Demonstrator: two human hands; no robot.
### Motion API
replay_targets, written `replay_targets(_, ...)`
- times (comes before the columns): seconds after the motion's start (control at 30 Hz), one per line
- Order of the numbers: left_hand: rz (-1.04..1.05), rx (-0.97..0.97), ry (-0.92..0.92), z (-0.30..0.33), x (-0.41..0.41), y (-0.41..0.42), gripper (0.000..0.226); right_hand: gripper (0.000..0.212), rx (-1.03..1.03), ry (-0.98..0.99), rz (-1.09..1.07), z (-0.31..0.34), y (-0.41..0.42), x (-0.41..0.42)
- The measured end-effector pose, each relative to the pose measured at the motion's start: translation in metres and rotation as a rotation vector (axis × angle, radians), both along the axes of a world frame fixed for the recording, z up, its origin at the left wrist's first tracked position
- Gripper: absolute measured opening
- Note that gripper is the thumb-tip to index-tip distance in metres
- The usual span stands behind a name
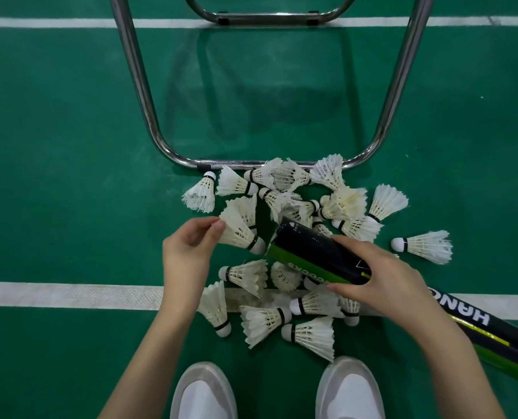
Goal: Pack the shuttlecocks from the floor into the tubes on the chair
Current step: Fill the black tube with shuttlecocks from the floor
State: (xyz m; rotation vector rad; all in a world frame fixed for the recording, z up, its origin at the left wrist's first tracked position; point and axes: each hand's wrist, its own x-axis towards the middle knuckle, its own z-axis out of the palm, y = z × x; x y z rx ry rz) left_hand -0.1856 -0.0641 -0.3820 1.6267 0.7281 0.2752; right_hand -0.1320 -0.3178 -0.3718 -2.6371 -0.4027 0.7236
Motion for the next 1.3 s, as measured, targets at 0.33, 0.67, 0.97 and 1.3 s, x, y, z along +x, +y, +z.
replay_targets(0.33, -0.125, -0.228, 0.016, 0.000, -0.004, -0.024, 0.018, 0.075, 0.017, -0.006, 0.031, 0.005, 0.009, -0.005)
replay_targets(0.67, -0.352, -0.058, 0.034, -0.002, -0.010, -0.035, 0.028, 0.074, 0.020, -0.010, 0.034, 0.006, 0.014, -0.009)
replay_targets(0.97, -0.447, -0.079, 0.002, -0.001, -0.011, -0.039, 0.026, 0.075, 0.007, -0.024, 0.049, 0.007, 0.016, -0.011)
replay_targets(1.3, -0.564, -0.040, 0.010, -0.002, -0.009, -0.033, 0.035, 0.074, 0.018, -0.030, 0.049, 0.007, 0.016, -0.012)
